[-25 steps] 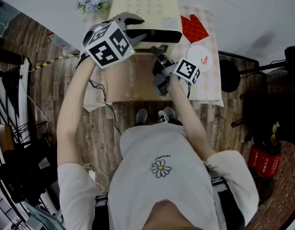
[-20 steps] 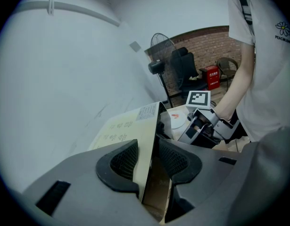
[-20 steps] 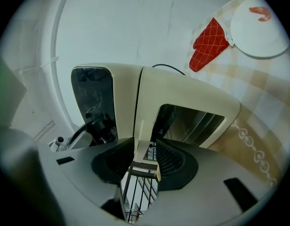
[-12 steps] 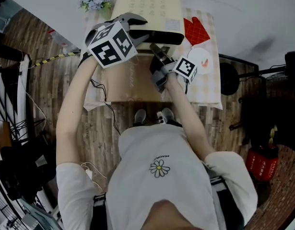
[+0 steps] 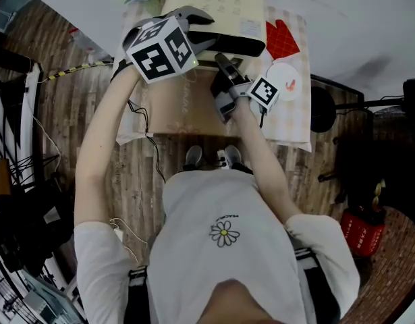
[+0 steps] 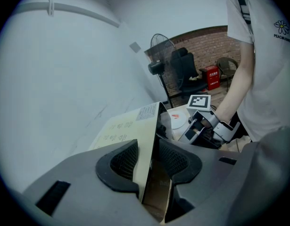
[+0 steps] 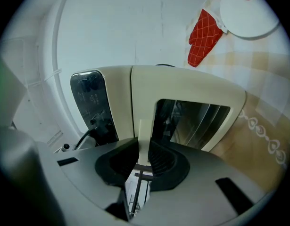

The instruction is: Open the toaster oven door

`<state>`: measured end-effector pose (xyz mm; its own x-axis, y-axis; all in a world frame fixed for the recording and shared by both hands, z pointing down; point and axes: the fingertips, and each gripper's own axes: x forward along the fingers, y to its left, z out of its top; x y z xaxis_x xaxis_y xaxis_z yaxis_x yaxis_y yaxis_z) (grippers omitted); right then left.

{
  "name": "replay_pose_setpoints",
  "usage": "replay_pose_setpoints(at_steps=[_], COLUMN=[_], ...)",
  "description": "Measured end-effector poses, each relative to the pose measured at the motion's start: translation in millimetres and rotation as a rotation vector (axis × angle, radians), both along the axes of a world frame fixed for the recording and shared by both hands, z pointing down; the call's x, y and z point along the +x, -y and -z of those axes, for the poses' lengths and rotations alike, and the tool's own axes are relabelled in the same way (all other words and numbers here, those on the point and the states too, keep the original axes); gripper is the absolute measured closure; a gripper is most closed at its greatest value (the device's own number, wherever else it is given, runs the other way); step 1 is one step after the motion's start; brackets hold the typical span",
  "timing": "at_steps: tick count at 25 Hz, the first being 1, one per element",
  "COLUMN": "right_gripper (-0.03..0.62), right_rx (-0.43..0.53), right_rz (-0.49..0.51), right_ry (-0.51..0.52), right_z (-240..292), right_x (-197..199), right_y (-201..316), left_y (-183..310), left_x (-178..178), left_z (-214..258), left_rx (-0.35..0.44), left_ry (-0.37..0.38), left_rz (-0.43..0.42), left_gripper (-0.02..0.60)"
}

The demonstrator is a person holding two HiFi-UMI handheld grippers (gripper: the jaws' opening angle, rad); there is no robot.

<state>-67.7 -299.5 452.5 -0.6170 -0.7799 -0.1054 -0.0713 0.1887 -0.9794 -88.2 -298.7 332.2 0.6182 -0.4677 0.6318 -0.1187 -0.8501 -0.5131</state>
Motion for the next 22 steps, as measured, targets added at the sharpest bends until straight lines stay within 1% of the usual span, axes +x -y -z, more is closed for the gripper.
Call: replay_pose_setpoints(at_steps=[4, 13, 22], right_gripper=[0.534, 0.536, 0.537], right_rx=[-0.011, -0.004, -0.026], right_rz=[-0.014, -0.050, -0.068], right_ry=[-0.005, -0.005, 0.005], right_z=[-1.1, 0.1, 0.1], right_x=[0.0, 1.4, 1.6], right_y=[-0.7, -1.6, -2.5], left_y=[-0.1, 1.1, 0.9], left_x=[0.0, 1.2, 0.8], left_z=[-1.2, -1.5, -1.2], left_rx=[0.016, 0.020, 0.022], left_ry=[0.001, 0.005, 0.005], left_rz=[0.007, 0.016, 0.012], left_gripper=[0.426, 0.423, 0.420])
